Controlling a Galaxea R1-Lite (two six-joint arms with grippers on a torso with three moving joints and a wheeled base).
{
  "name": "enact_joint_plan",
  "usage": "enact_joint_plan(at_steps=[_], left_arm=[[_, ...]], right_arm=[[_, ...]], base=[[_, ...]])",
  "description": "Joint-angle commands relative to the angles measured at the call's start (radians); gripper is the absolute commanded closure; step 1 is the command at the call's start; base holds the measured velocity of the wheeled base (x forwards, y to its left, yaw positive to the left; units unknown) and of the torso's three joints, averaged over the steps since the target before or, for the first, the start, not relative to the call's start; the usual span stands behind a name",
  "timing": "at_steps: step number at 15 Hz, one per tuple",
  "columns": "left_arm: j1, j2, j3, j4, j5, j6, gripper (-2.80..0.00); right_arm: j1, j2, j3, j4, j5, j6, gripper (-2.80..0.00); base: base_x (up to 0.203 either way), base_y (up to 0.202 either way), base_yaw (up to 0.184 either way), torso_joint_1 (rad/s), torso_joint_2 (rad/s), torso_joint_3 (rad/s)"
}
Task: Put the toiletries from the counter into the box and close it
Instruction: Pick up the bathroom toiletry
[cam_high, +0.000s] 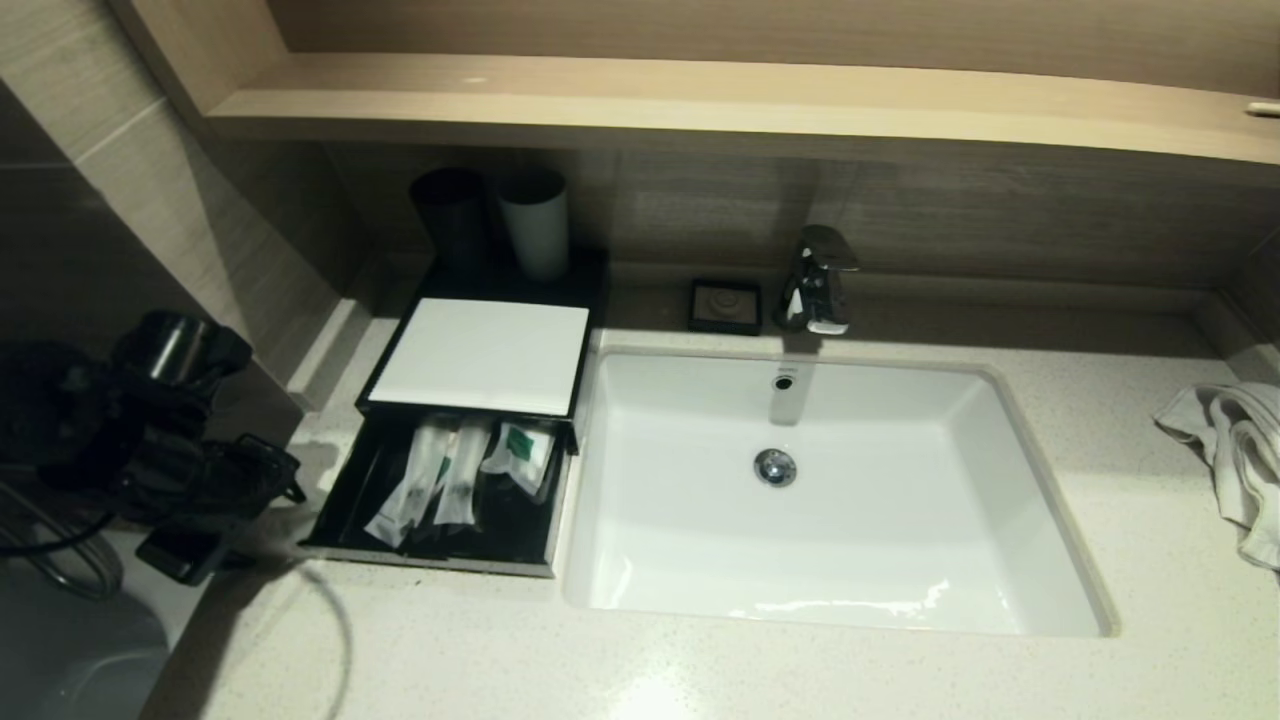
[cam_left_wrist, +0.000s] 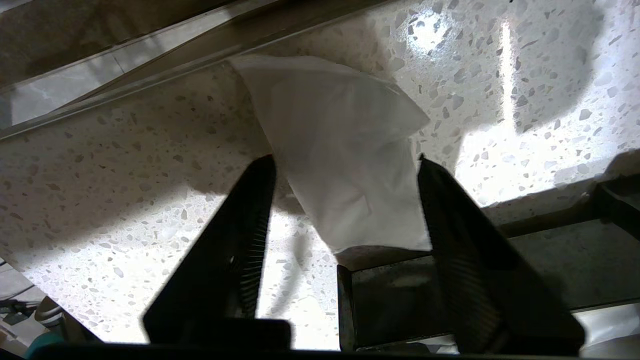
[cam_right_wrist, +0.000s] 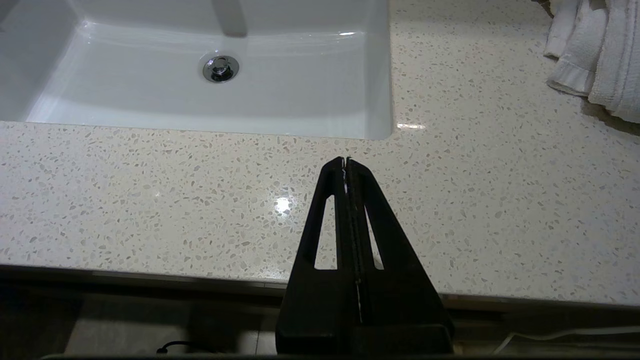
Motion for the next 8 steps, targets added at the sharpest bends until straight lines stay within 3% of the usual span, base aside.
enact_joint_plan(at_steps=[1,8], left_arm=[[0.0,0.002,0.008,0.001,0.001,-0.007,0.0],[0.001,-0.016,0.01,0.004,0.001,-0.006,0.0]], right_arm=[[0.0,0.0,0.0,0.0,0.0,0.0,0.0],[0.0,0.0,0.0,0.0,0.0,0.0,0.0]], base=[[0.0,0.0,0.0,0.0,0.0,0.0],[0.0,0.0,0.0,0.0,0.0,0.0]])
